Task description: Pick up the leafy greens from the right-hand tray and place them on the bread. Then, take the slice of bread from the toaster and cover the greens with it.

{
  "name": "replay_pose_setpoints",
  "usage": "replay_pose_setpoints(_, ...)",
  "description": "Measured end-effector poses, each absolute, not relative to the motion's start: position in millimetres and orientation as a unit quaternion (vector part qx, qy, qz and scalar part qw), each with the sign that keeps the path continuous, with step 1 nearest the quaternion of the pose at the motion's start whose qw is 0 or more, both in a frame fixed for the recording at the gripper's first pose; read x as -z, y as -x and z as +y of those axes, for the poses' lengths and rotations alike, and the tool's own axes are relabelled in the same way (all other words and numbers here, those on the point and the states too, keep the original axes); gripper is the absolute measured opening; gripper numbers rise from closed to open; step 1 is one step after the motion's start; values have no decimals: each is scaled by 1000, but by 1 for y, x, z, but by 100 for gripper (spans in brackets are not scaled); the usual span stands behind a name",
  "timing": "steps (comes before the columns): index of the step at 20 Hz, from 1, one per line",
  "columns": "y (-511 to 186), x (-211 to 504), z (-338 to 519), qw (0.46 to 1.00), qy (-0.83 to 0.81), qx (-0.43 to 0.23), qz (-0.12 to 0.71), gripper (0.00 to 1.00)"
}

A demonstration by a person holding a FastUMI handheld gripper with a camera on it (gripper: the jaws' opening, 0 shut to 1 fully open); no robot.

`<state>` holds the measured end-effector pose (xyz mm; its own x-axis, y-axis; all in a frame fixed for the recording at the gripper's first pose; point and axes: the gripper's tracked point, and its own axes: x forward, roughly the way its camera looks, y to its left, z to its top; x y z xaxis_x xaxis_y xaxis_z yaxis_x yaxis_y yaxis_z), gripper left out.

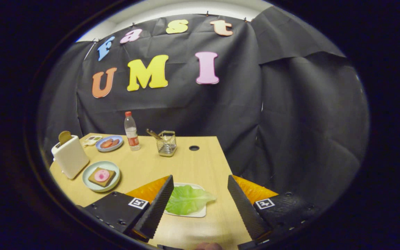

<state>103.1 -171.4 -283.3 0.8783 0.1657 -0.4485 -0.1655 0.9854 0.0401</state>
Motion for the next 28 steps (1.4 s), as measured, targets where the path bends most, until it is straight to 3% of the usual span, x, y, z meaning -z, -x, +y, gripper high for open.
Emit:
replay_pose_setpoints(6,-143,375,-186,949,-38,-80,302,95)
replay_pose_setpoints(12,-162,412,-175,939,-41,-78,334,92)
replay_pose_setpoints(14,-161,417,-172,936,-41,-76,341,79)
replay_pose_setpoints(23,-158,424,-171,932,-43,-61,354,50)
replay_pose_setpoints(25,-161,420,-173,935,-41,-55,348,21)
replay_pose_setpoints(26,-162,417,-175,938,-39,-48,341,21)
replay_pose_setpoints(28,-163,415,-174,938,-41,-47,341,1)
